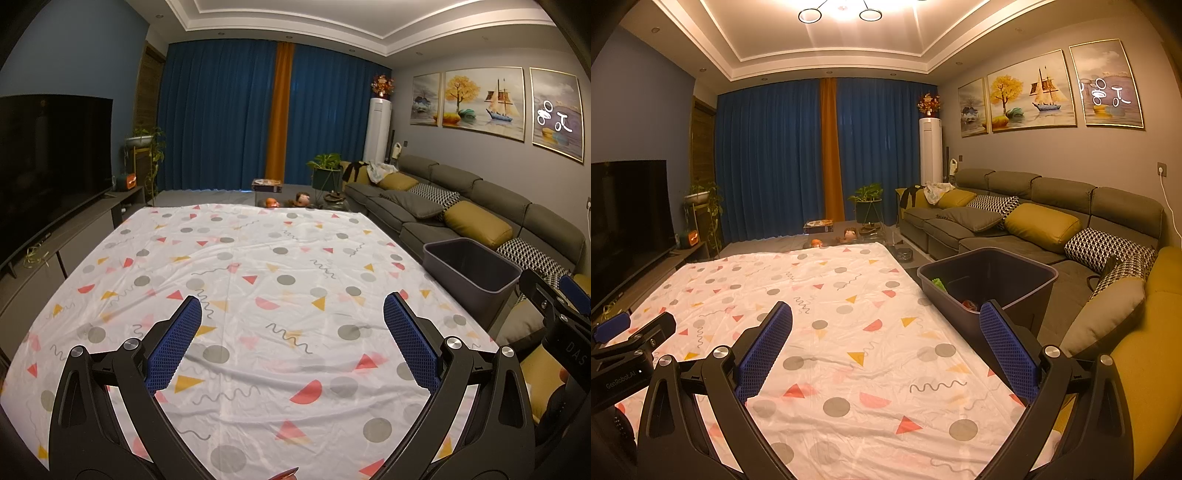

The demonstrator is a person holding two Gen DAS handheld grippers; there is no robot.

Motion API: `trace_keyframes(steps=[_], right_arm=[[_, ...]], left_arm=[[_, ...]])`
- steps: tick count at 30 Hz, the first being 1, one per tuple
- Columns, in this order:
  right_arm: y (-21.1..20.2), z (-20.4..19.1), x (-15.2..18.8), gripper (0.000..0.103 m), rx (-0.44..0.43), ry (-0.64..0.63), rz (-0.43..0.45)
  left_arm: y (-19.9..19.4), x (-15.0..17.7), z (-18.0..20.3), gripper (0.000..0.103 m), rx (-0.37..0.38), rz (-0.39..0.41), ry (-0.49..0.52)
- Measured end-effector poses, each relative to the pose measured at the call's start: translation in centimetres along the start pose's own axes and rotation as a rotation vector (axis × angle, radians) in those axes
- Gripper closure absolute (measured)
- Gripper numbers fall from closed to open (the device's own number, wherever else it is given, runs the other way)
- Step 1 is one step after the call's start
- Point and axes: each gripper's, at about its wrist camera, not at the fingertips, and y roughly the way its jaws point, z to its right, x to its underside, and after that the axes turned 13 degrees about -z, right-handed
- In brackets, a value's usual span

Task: Collect trash

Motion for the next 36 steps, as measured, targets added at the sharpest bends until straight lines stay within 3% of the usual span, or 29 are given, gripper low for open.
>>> trace_keyframes(steps=[12,18,36], right_arm=[[-0.08,0.04,-0.04,0.005,-0.002,0.002,-0.001],[-0.10,0.17,-0.04,0.005,-0.003,0.005,-0.004],[-0.20,0.18,-0.16,0.005,-0.005,0.004,-0.002]], left_arm=[[-0.05,0.66,0.22,0.007,0.019,-0.004,0.002],[0.06,0.77,0.45,0.024,0.011,-0.007,0.022],[-0.25,0.31,0.33,0.025,0.013,0.001,0.022]])
